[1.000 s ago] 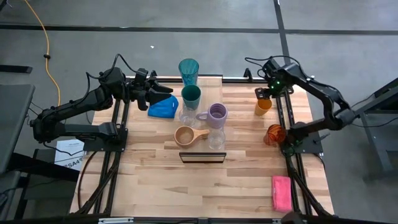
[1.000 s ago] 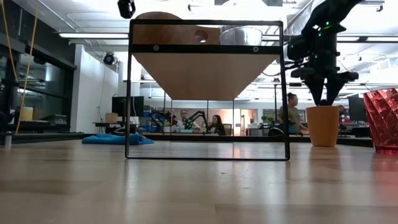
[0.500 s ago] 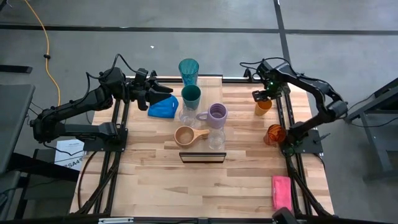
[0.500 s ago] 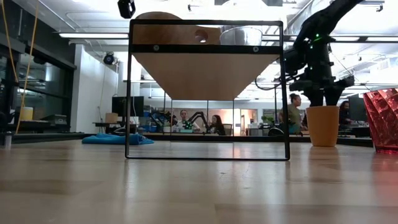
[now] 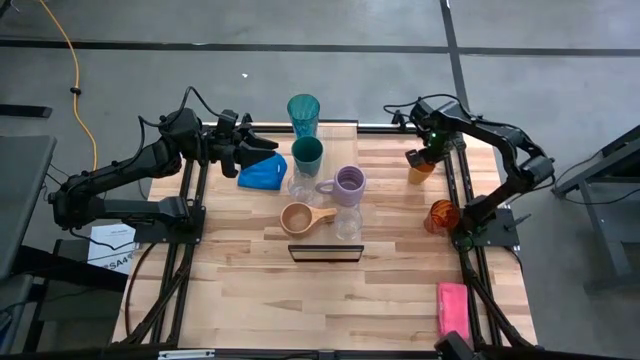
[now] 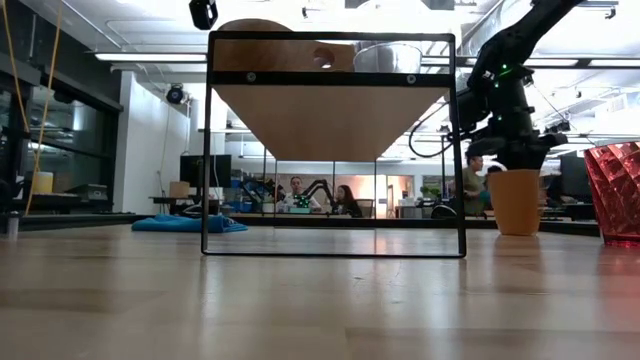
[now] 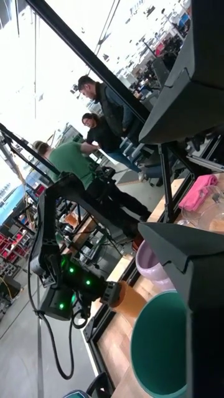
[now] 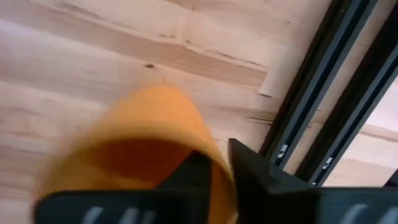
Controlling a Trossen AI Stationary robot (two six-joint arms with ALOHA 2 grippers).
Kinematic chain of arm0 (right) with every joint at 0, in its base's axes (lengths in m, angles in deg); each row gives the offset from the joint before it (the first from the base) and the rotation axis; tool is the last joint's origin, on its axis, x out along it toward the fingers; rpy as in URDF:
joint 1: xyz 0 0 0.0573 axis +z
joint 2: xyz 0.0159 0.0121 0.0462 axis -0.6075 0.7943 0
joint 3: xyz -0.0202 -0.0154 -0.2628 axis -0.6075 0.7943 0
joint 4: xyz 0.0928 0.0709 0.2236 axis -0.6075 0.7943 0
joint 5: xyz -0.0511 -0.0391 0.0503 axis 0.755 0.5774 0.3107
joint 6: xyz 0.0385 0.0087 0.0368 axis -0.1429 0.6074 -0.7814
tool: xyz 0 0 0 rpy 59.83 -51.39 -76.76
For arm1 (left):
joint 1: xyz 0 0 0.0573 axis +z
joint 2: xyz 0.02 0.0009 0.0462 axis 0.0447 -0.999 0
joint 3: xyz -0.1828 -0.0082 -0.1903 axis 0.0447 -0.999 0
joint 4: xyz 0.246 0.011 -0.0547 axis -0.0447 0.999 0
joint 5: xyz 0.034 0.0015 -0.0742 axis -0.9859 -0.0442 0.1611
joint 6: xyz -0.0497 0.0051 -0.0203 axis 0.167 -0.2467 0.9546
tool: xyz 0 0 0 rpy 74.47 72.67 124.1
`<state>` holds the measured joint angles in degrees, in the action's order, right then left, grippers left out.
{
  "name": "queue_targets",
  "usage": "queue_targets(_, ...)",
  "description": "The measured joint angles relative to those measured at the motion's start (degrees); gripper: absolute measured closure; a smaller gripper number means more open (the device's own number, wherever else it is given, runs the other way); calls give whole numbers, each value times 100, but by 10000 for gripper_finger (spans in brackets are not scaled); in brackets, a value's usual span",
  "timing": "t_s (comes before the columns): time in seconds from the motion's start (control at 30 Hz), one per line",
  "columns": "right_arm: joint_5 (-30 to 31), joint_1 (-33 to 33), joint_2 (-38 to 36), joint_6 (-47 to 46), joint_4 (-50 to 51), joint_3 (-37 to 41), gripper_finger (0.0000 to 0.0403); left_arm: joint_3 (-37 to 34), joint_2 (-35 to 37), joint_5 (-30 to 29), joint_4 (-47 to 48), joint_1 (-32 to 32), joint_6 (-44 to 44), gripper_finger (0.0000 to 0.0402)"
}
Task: Stack small to large cups/mugs on shelf
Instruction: Put the yellow cup on the shelf
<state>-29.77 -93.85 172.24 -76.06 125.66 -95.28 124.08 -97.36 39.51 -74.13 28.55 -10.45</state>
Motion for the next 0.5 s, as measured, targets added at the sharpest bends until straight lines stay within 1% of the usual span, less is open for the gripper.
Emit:
queue_targets(0.07, -38, 2, -7, 135, 73, -6, 392, 0, 0, 0, 0, 0, 0, 195)
queue_targets(0.17, -34, 26, -18, 206, 159, -11, 390, 0, 0, 0, 0, -2, 0, 195)
queue_targets(0.3, 54, 137, -246, 346, 481, -139, 400, 0, 0, 0, 0, -1, 0, 195)
queue_targets(0.5, 3, 426, -891, 645, 1350, -1167, 402, 0, 0, 0, 0, -2, 0, 195)
